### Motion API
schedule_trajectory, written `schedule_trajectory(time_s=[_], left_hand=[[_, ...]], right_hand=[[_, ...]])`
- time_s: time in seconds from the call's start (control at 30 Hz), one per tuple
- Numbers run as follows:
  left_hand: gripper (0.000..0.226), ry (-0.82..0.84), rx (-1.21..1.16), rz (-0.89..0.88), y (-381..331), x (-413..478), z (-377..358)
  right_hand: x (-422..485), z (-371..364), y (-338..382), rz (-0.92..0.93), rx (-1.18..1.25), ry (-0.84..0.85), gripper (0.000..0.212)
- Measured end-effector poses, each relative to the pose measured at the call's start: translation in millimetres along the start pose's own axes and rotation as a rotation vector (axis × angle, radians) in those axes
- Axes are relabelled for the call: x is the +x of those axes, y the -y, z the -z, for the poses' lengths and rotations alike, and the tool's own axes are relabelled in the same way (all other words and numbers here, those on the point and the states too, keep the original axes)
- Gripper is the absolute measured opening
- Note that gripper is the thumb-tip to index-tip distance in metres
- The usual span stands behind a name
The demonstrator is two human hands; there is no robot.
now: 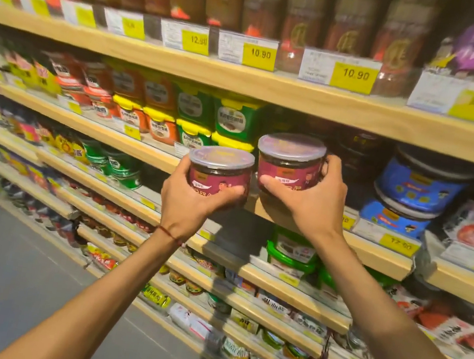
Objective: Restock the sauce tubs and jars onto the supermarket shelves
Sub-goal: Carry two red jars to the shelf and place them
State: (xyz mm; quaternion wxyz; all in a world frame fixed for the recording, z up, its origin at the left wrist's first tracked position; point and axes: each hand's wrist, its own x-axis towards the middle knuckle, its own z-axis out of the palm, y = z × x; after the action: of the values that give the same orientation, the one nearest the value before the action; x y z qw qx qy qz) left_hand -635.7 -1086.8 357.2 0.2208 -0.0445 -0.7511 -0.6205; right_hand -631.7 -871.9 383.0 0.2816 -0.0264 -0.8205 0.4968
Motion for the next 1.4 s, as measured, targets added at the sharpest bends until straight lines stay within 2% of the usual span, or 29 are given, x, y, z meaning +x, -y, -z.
schedule_trajectory(time_s=[0.23,0.4,0.67,0.87,1.0,1.4], left_hand=[[0.1,0.015,0.125,-0.089,10.4,26.4,-2.0],[0.101,0.055,0.133,-0.114,15.8,37.5,-2.5],[0.1,0.105,0.107,-0.128,19.6,42.3,0.9],[0.098,0.123,0.083,-0.129,19.4,44.8,4.3],[0.098,0.122,0.067,-0.115,19.7,45.2,5.1],[0.1,0.121,0.084,-0.094,20.6,46.6,8.1]], right_hand=[[30.4,-18.6,-8.4,-0.179,-0.19,-0.047,0.092],[44.6,-27.6,-8.1,-0.282,-0.287,-0.009,0.073],[37.1,-31.2,3.0,-0.266,-0.567,0.121,0.066],[30.0,-25.0,13.0,-0.245,-0.598,0.155,0.063],[29.2,-20.8,19.2,-0.231,-0.561,0.135,0.05],[23.5,-33.3,18.4,-0.221,-0.615,-0.004,0.07]])
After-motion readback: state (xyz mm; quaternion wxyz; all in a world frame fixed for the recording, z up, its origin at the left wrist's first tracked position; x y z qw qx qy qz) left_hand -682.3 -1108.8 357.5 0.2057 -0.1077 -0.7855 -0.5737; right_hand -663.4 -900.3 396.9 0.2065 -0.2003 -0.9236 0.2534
